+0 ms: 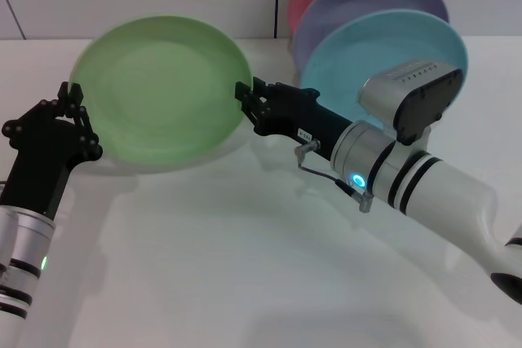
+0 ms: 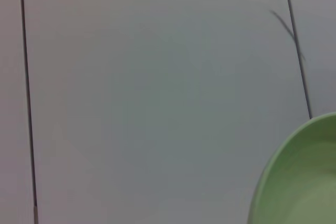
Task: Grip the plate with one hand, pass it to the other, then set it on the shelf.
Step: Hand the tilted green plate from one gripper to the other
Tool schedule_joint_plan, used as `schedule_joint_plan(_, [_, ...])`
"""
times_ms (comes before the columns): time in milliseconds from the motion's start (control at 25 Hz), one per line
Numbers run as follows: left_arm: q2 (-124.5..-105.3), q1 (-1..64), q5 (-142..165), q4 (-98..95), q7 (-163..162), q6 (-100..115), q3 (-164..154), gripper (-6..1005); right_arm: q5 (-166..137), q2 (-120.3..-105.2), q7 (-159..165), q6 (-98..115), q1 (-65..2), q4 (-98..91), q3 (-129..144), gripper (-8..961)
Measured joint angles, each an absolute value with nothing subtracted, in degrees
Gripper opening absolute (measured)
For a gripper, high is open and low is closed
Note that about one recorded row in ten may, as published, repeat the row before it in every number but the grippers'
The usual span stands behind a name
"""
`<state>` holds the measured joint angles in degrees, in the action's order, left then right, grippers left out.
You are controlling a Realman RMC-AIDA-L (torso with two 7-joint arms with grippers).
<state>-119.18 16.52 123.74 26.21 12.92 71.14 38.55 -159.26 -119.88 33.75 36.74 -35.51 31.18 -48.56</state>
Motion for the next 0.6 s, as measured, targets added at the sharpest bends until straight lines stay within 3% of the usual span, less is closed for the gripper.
schedule_joint_plan(600, [-119.18,16.6,123.7,26.1,12.9,71.2,38.4,110,-159.3,-119.88,33.5,36.4,-35.5,30.9,-48.9,185])
